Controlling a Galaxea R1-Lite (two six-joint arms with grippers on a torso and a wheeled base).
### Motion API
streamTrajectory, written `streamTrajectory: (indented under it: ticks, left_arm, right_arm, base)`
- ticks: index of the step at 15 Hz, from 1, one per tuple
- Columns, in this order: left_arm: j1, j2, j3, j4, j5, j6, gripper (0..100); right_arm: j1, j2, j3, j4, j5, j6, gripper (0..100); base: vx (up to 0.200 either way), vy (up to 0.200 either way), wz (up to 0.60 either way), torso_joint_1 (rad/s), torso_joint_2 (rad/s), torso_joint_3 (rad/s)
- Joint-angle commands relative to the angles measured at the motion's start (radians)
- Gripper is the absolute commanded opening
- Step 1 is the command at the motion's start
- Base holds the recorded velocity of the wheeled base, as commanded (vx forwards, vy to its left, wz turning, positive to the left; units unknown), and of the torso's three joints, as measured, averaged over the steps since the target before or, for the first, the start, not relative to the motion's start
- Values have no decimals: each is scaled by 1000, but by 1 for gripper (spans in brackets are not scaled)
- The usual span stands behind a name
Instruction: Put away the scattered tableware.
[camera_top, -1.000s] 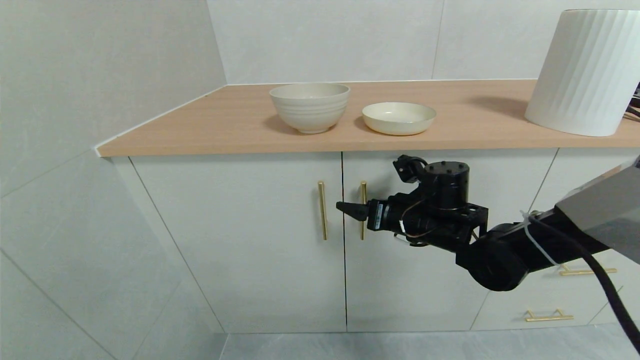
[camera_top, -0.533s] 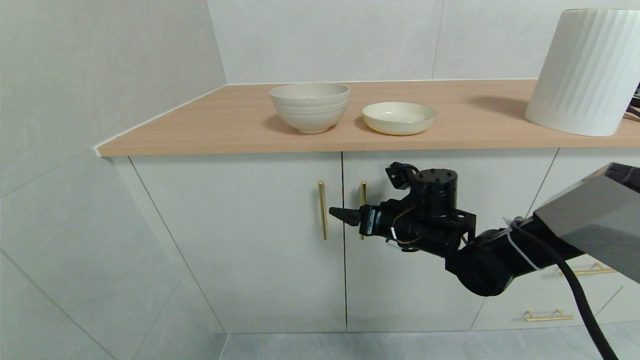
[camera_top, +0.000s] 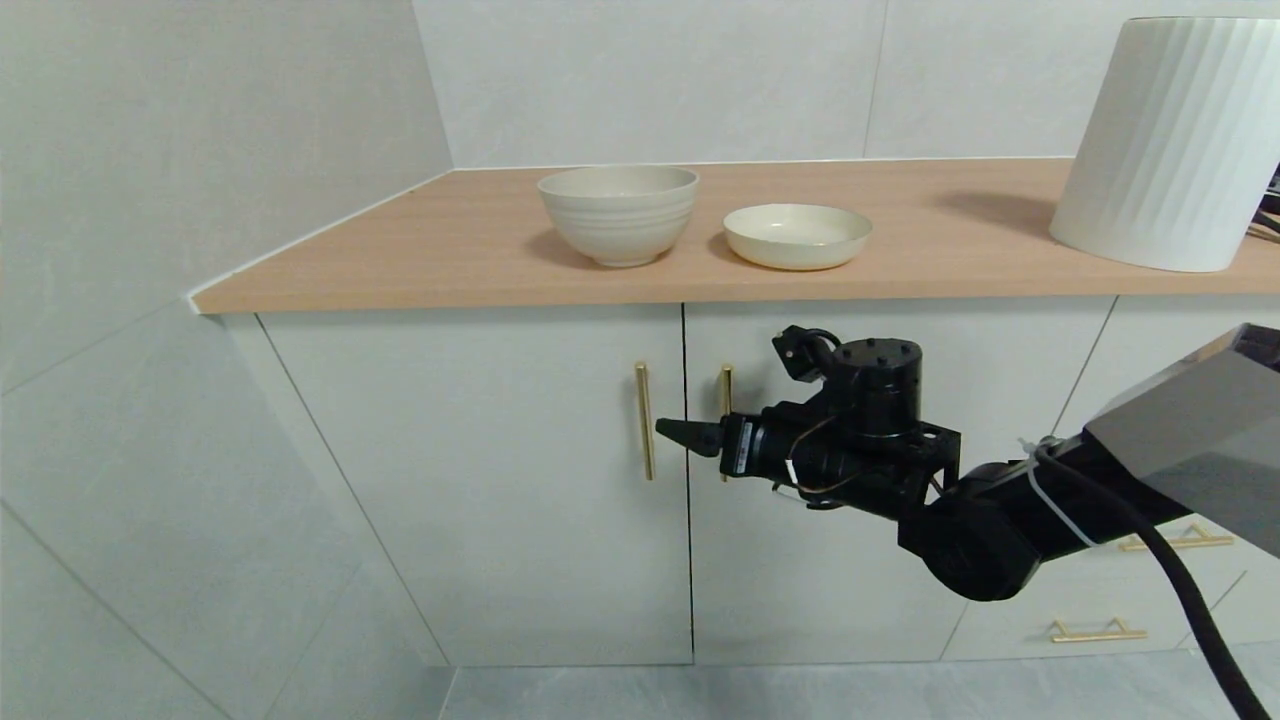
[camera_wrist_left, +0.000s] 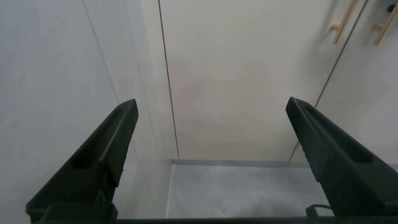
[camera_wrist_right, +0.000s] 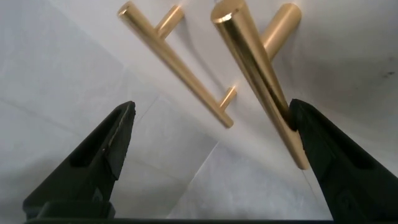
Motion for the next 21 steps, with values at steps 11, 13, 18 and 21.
streamTrajectory:
  ticks: [11,13,18,21]
  left_arm:
    - [0,0,0,0,1,-1,100]
    - [0,0,0,0,1,-1,100]
    - [0,0,0,0,1,-1,100]
    - [0,0,1,0,1,-1,100]
  right_arm:
    - [-13,-215,139,163,299,1,100]
    - [-33,-248,161,180,362,1,100]
    - [-59,-274,197,180,460,-1,100]
    - [-59,-277,208,182,460,-2,100]
  base:
    - [0,0,0,0,0,0]
    - [0,0,0,0,0,0]
    - [0,0,0,0,0,0]
    - [0,0,0,0,0,0]
